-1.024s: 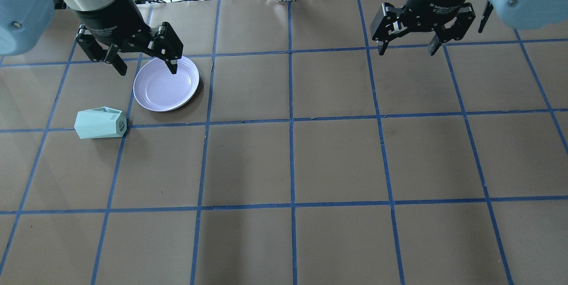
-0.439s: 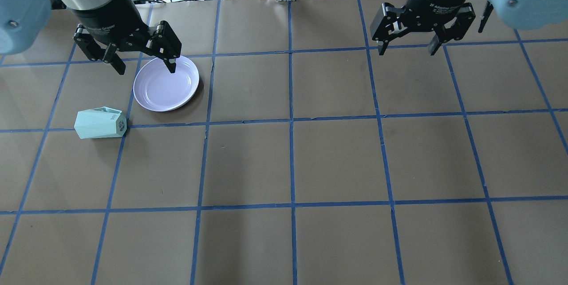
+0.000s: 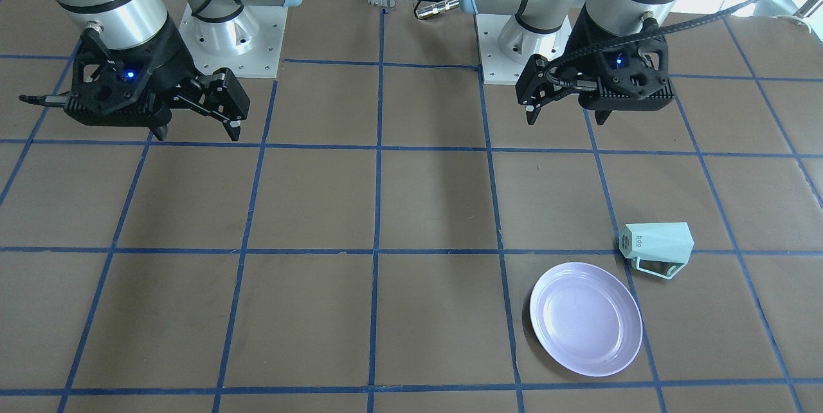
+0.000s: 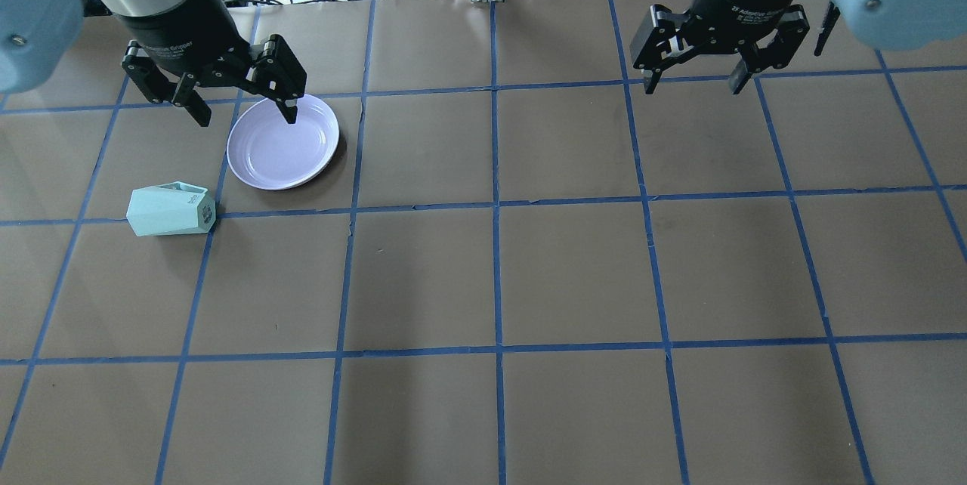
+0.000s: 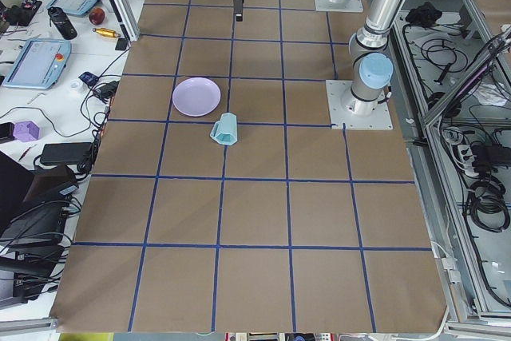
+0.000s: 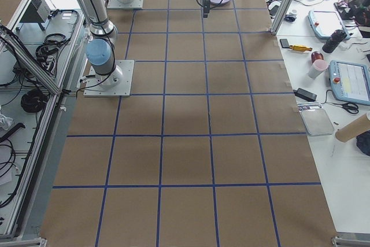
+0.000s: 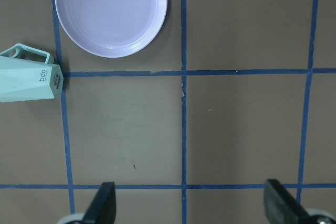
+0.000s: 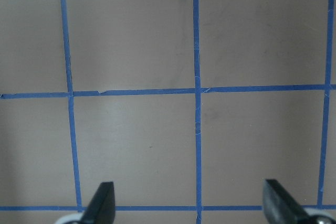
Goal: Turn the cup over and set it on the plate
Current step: 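Move the left gripper back from the plate toward the mug's side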
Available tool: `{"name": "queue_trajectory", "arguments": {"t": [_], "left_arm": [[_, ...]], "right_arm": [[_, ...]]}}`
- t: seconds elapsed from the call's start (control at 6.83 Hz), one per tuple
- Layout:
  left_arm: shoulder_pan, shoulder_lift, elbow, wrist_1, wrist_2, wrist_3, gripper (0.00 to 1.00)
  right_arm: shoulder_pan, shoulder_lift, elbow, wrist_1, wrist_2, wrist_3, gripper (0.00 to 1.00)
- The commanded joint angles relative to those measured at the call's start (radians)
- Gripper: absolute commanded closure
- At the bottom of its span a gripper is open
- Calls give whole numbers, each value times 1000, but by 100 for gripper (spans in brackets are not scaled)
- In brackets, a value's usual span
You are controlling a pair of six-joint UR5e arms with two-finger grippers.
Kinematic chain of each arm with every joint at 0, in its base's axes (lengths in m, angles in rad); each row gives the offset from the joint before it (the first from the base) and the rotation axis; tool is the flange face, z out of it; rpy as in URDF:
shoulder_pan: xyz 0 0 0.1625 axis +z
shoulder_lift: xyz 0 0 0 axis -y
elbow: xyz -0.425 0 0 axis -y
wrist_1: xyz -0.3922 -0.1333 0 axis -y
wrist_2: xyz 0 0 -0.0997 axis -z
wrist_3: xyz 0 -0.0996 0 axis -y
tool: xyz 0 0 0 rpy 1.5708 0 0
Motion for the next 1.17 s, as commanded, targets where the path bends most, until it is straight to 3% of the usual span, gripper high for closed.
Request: {"name": "queue_trajectory", "arguments": {"t": [0.0, 0.44, 1.02], "left_arm": [[1, -1, 2, 0, 0, 0, 0], [19, -2, 5, -5, -3, 6, 0], [322, -42, -11, -23, -4, 430, 0]], "right_arm": [[0, 0, 0, 0, 0, 0, 0], [0, 0, 0, 0, 0, 0, 0], [0, 0, 0, 0, 0, 0, 0]]}}
